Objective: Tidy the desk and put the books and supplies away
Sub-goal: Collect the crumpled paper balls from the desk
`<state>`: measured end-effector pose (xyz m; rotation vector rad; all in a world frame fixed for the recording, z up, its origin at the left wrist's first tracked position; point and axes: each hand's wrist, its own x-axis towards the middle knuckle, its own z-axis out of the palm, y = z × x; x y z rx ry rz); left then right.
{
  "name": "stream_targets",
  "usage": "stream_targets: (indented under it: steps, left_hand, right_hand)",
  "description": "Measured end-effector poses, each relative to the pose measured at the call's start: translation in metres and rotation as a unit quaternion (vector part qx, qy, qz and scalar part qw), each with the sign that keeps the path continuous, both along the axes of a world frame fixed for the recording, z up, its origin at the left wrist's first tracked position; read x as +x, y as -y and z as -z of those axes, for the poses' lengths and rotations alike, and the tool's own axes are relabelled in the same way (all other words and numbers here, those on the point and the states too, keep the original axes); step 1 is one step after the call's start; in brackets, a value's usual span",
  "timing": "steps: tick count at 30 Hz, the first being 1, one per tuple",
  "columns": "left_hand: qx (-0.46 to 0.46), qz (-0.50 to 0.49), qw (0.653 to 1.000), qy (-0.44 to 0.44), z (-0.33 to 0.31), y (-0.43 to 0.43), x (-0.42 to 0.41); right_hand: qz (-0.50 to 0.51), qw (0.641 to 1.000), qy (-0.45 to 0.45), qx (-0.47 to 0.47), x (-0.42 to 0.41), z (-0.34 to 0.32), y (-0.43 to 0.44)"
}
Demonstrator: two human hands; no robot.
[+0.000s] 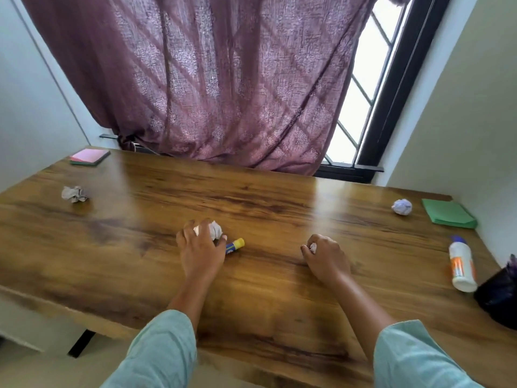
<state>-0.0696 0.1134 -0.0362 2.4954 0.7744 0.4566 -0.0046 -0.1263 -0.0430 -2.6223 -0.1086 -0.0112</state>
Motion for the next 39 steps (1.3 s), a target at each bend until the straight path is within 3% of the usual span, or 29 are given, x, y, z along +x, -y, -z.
stream_targets:
  steps: [5,11,25,28,33,39]
  left_hand:
    - [-0.064,0.098,0.991,-0.066,0.017,-0.032,0.050]
    - [-0.078,0.131,0.988,-0.009,0.021,-0.038,0.102]
    - [-0.118,0.344,0.930,0.048,-0.013,0.106,0.169]
    - [-0.116,0.346,0.930,0.049,-0.012,0.128,0.179]
    - [-0.115,0.332,0.935,0.048,-0.009,0.160,0.188]
    - [-0.127,0.319,0.938,0.043,0.000,0.181,0.182]
  right_hand:
    - [0.042,0.999,-0.018,0.005,0.042,0.004,-0.019]
    - [0.101,0.995,0.003,0.013,0.059,0.009,-0.026]
    - [0.233,0.972,0.028,-0.006,0.127,-0.004,0.121]
    - [0.229,0.974,-0.002,-0.003,0.147,-0.008,0.145]
    - [0.208,0.972,-0.063,-0.086,0.170,-0.011,0.167]
    - [0.158,0.980,-0.081,-0.085,0.180,-0.011,0.168]
